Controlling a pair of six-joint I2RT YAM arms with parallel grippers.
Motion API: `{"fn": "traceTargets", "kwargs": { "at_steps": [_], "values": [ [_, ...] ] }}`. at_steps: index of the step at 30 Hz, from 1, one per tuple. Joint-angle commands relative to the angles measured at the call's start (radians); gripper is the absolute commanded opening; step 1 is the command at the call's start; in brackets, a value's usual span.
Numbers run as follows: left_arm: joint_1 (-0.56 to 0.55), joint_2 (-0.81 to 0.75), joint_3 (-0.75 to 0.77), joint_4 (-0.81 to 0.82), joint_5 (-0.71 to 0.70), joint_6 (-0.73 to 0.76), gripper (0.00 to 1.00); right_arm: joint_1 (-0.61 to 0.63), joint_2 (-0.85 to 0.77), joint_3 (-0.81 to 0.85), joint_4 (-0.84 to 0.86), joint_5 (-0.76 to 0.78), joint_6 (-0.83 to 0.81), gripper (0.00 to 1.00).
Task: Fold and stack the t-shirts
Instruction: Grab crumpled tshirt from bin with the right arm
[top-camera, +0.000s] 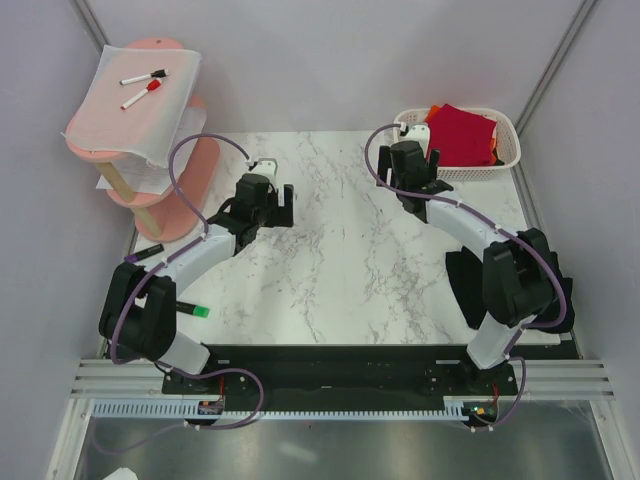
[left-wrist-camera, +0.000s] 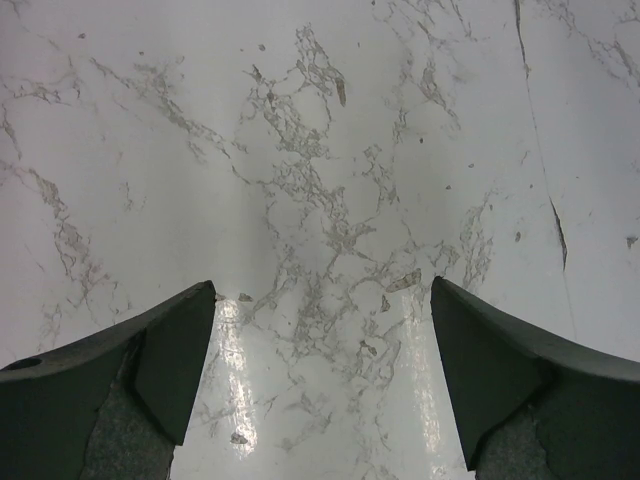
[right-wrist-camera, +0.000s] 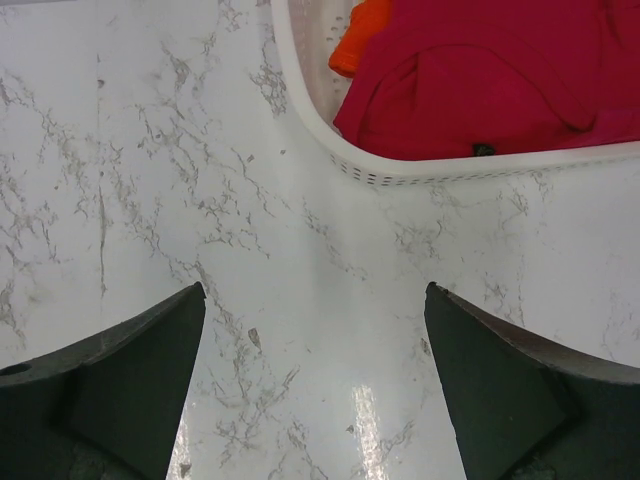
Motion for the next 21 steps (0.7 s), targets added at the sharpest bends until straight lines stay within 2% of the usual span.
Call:
{"fn": "traceTargets", "kwargs": {
  "at_steps": [1,4,9,15,19,21],
  "values": [
    [0.001,-0.024,0.014,0.032,0.003,-0.019,0.96,-0.002,0.02,0.056,-0.001,0.051,-0.005,0.98],
    [0.001,-0.021,0.014,0.03,0.014,-0.02,0.96,-0.002,0.033,0.081,0.01,0.108,-0.018,0.98],
    [0.001,-0.011,0.011,0.03,0.032,-0.019,0.96,0.0,0.037,0.098,0.122,0.153,-0.087,0.98],
    [-0.007,0.023,0.033,0.003,0.052,-0.022,0.96,-0.015,0.186,0.285,0.1,0.309,-0.161,0.98],
    [-0.016,0.035,0.046,-0.022,0.029,-0.016,0.96,-0.083,0.341,0.572,-0.117,0.267,-0.124,0.98],
    [-0.021,0.037,0.049,-0.031,0.028,-0.014,0.96,-0.144,0.417,0.657,-0.188,0.168,-0.071,0.98]
  ]
}}
